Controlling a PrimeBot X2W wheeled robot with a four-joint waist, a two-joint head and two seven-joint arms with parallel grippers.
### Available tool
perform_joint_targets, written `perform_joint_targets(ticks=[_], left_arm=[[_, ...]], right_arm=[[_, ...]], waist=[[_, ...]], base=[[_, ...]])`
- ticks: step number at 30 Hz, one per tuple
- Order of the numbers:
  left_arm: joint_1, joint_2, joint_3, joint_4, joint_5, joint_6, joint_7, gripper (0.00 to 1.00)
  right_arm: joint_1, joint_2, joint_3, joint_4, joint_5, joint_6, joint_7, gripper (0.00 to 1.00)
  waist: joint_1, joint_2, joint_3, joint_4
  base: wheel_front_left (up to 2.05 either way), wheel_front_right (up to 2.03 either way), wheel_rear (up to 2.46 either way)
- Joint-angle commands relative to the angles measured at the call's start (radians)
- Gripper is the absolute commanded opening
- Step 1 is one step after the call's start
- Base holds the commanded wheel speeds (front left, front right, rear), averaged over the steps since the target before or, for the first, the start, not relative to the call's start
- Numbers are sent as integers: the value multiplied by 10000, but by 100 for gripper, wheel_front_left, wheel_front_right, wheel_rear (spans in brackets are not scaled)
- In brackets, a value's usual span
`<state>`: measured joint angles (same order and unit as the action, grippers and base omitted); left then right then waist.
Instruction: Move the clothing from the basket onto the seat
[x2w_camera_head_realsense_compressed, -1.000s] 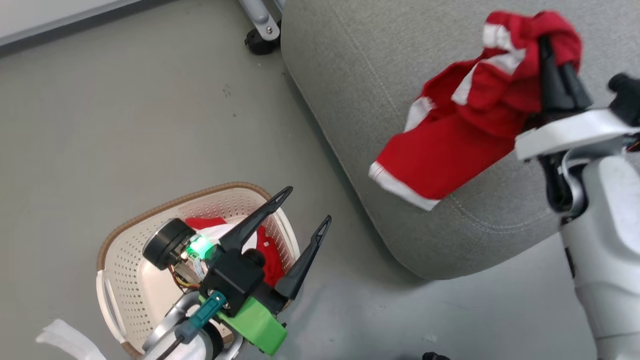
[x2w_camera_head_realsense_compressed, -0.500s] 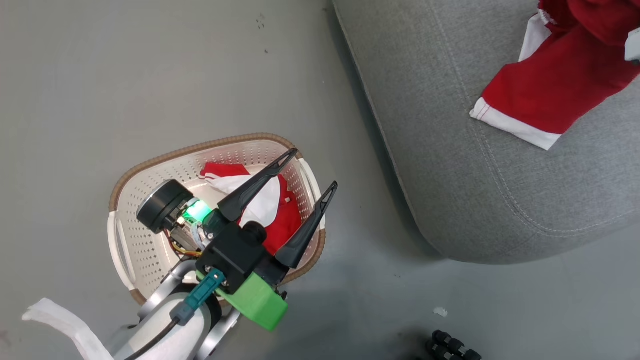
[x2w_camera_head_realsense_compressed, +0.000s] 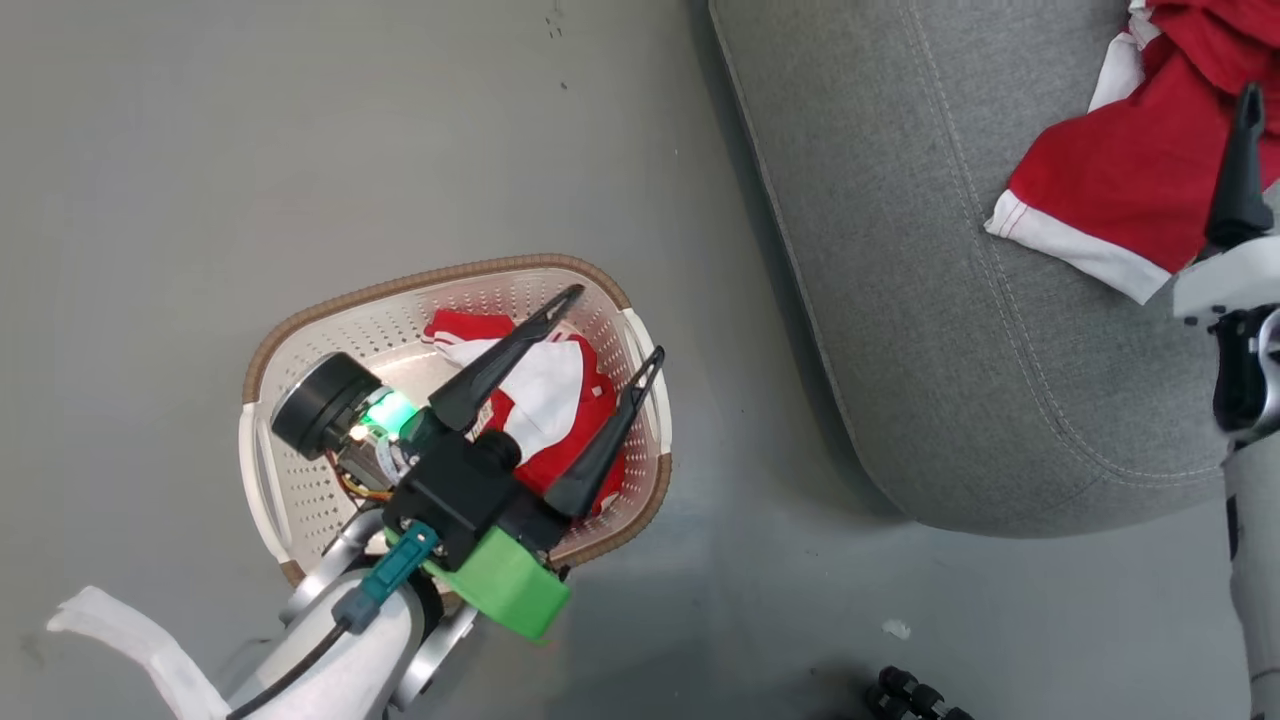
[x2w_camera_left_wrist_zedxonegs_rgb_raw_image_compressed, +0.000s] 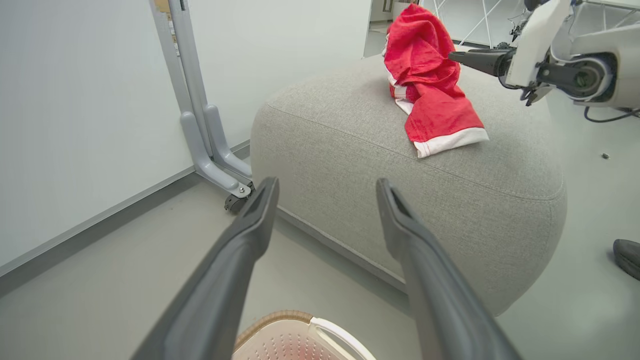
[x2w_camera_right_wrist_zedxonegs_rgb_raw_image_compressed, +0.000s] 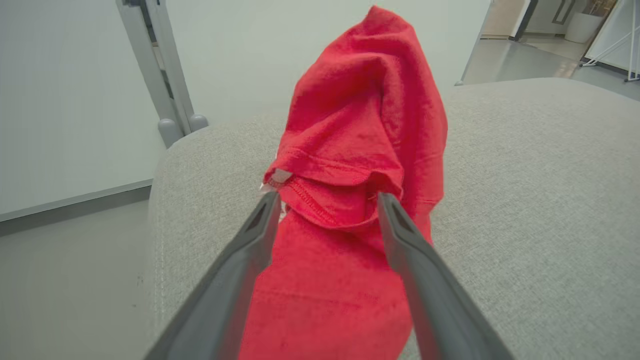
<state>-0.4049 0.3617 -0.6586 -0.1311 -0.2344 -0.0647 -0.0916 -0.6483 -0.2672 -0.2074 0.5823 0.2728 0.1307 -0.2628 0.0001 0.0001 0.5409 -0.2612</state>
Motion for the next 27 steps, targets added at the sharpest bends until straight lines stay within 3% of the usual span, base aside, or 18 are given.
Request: perform_joint_targets(ticks=[1,11,23,27], left_arm=[[93,-17,96,77,-63,150,-133,100],[829,-422,958,1076,-605,1219,-1081,100],[1809,-855,2635,2405,-1218,2694,-1707,100],[2199,-932,3289,2436,-1303,2876,-1739,100]], right_arm=[[441,222,-4,-449,-220,1,-27,100],[3167,1615,810,-4122,-1355,1,-28,100],[5231,2109,1939,-5911,-1746,-4,331,100],[5638,2139,2104,-6272,-1865,-4,622,100]], waist=[[-1,-1,-399,63],[-1,-1,-1743,749],[-1,-1,-2805,2287],[-1,-1,-3054,2736]], base=[[0,0,0],[0,0,0],[0,0,0],[0,0,0]])
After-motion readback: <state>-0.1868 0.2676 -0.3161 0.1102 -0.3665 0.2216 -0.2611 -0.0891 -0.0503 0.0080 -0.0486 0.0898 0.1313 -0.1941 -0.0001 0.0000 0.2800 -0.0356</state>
